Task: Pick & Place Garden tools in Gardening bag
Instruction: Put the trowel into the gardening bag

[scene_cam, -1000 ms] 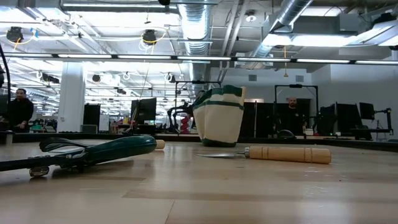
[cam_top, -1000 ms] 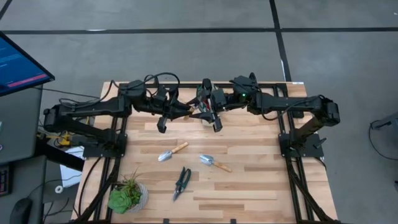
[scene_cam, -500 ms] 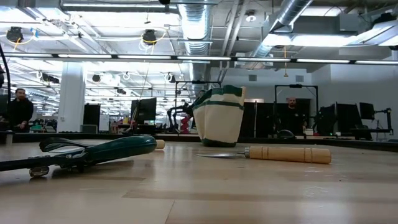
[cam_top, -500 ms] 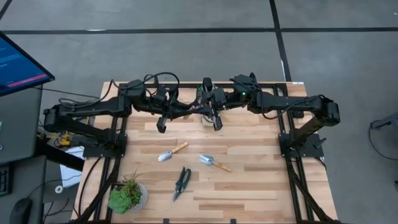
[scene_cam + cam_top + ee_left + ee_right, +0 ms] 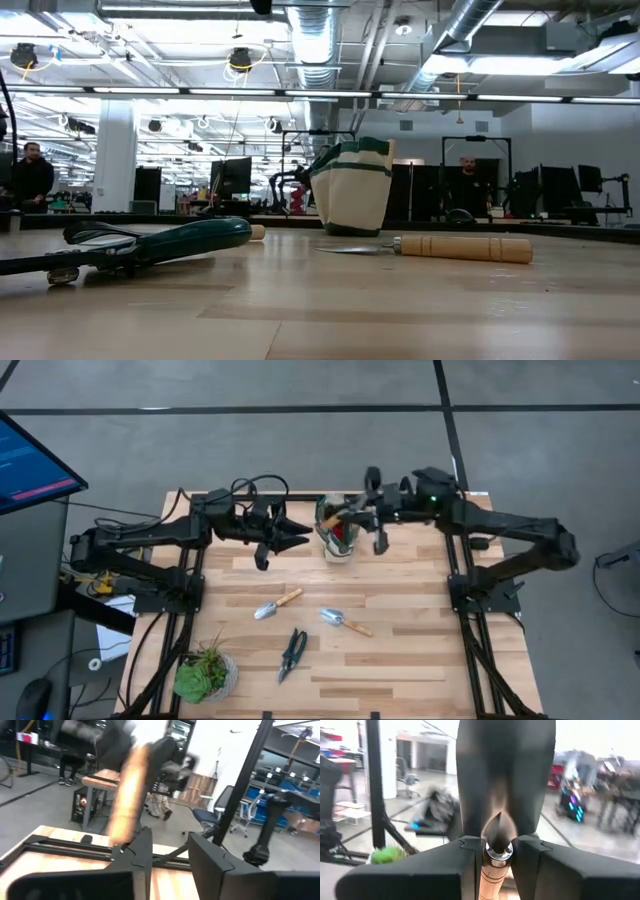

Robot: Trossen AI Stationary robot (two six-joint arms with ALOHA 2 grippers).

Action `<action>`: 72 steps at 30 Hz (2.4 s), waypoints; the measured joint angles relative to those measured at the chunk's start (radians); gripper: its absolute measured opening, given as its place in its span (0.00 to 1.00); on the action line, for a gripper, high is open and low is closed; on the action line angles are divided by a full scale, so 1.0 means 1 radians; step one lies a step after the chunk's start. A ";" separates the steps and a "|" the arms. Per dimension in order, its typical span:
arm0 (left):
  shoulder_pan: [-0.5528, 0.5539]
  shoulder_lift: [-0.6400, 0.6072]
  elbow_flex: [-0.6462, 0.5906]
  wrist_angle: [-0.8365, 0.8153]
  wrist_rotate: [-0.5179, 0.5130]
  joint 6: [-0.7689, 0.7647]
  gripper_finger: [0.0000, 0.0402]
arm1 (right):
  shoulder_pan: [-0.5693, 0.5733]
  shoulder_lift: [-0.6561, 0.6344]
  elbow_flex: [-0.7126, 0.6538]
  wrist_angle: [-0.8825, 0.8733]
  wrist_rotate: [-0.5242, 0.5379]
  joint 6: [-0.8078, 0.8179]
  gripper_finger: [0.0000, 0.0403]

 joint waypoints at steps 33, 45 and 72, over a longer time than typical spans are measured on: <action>0.183 0.376 -0.001 -0.325 -0.160 -0.007 0.00 | -0.050 -0.132 -0.854 0.501 0.459 0.280 0.15; 0.195 0.417 -0.001 -0.324 -0.166 0.003 0.00 | -0.053 -0.011 -0.843 0.675 0.407 0.287 0.15; 0.191 0.417 -0.001 -0.297 -0.165 0.001 0.00 | -0.102 0.187 -0.789 0.880 0.407 0.250 0.15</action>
